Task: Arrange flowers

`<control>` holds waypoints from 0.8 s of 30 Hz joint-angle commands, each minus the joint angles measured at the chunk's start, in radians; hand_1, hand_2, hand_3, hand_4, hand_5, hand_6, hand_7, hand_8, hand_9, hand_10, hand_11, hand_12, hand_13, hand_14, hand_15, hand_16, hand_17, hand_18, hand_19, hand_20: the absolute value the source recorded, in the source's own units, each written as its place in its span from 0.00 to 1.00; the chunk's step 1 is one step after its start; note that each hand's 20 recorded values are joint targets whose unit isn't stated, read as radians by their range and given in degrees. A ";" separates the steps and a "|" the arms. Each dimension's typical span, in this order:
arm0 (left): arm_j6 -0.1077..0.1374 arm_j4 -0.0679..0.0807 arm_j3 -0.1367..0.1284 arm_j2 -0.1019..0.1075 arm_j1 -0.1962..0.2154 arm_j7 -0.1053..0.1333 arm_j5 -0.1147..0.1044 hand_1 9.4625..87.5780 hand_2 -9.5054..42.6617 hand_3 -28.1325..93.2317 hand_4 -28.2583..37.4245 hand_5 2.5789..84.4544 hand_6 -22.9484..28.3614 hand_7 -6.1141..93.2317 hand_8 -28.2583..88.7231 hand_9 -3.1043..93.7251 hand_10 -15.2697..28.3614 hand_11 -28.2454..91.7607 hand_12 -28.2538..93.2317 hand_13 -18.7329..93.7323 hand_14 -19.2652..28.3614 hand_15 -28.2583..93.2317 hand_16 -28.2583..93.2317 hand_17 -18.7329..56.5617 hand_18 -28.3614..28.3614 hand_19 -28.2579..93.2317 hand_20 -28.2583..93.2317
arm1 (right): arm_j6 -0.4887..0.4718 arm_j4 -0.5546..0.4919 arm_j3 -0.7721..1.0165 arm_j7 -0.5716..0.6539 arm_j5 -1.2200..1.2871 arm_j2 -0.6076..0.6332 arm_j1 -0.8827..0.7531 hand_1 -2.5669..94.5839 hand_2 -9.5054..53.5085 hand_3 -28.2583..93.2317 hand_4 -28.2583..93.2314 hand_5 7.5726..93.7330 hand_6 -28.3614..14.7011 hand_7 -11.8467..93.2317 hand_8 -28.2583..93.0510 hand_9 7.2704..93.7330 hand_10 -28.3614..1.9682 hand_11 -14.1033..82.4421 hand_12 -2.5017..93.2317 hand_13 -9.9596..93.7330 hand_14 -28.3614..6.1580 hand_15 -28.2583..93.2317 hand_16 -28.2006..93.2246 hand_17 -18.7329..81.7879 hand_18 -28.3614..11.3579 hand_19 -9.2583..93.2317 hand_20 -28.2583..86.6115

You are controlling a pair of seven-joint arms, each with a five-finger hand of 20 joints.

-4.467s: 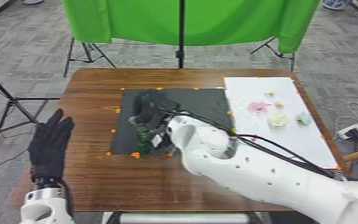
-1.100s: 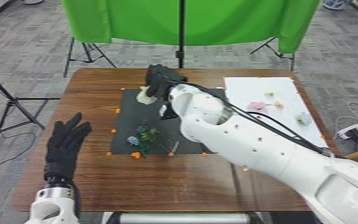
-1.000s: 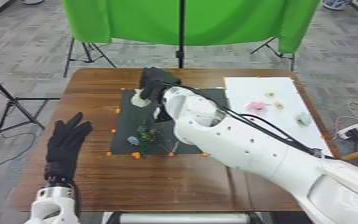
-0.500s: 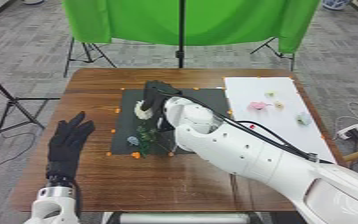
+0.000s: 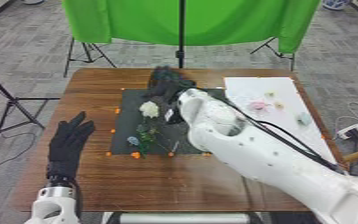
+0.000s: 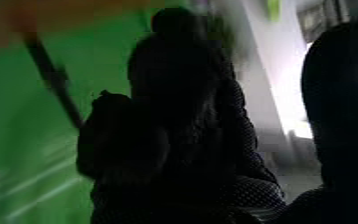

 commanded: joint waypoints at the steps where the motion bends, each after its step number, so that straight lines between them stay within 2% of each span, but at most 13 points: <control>1: -0.003 0.001 -0.005 -0.016 0.035 -0.009 0.002 0.08 0.34 0.74 0.00 0.46 0.52 0.14 0.20 0.46 0.64 0.36 0.37 0.42 0.75 0.38 0.27 0.25 0.73 0.28 0.39 | 0.072 -0.240 0.436 0.137 -0.103 0.348 -0.288 0.39 0.00 0.73 0.11 0.54 0.56 0.19 0.19 0.62 0.32 0.29 0.25 0.90 0.62 0.67 0.52 0.76 0.37 1.00 0.67; 3: 0.000 -0.002 -0.006 -0.020 0.038 -0.006 0.004 0.08 0.34 0.74 0.00 0.46 0.52 0.14 0.20 0.46 0.64 0.36 0.37 0.42 0.75 0.38 0.27 0.25 0.73 0.28 0.39 | 0.064 -0.246 0.539 0.171 -0.128 0.381 -0.373 0.39 0.00 0.73 0.12 0.52 0.55 0.18 0.19 0.58 0.30 0.27 0.25 0.89 0.60 0.68 0.52 0.75 0.36 1.00 0.67; 9: 0.000 -0.004 -0.008 -0.021 0.034 -0.022 0.009 0.09 0.34 0.74 0.00 0.46 0.52 0.14 0.20 0.46 0.64 0.36 0.37 0.42 0.75 0.38 0.27 0.25 0.73 0.28 0.39 | -0.026 -0.224 0.725 0.251 -0.143 0.445 -0.570 0.39 0.00 0.74 0.12 0.48 0.53 0.17 0.20 0.50 0.25 0.25 0.26 0.84 0.55 0.70 0.51 0.73 0.34 1.00 0.66; 12: 0.000 -0.004 -0.008 -0.022 0.032 -0.026 0.009 0.09 0.34 0.74 0.00 0.46 0.52 0.14 0.20 0.46 0.64 0.36 0.37 0.42 0.75 0.38 0.27 0.25 0.73 0.28 0.39 | -0.086 -0.186 0.755 0.278 -0.131 0.444 -0.603 0.38 0.00 0.74 0.12 0.45 0.52 0.16 0.20 0.47 0.22 0.24 0.27 0.83 0.53 0.70 0.51 0.71 0.32 1.00 0.66; 18: -0.008 -0.003 -0.005 -0.025 0.027 -0.034 0.016 0.09 0.34 0.74 0.00 0.46 0.52 0.14 0.20 0.46 0.64 0.36 0.36 0.42 0.75 0.38 0.27 0.25 0.73 0.28 0.39 | -0.140 -0.102 0.745 0.304 -0.115 0.430 -0.618 0.37 0.00 0.74 0.11 0.42 0.51 0.16 0.20 0.44 0.18 0.23 0.27 0.81 0.50 0.71 0.50 0.70 0.30 1.00 0.65; 24: -0.017 -0.006 -0.007 -0.029 0.034 -0.046 0.023 0.09 0.33 0.74 0.00 0.46 0.52 0.14 0.20 0.46 0.64 0.36 0.37 0.42 0.75 0.38 0.27 0.25 0.73 0.28 0.39 | -0.176 -0.025 0.704 0.331 -0.168 0.406 -0.630 0.37 0.00 0.73 0.11 0.43 0.53 0.16 0.20 0.51 0.21 0.27 0.27 0.83 0.51 0.72 0.49 0.72 0.32 1.00 0.64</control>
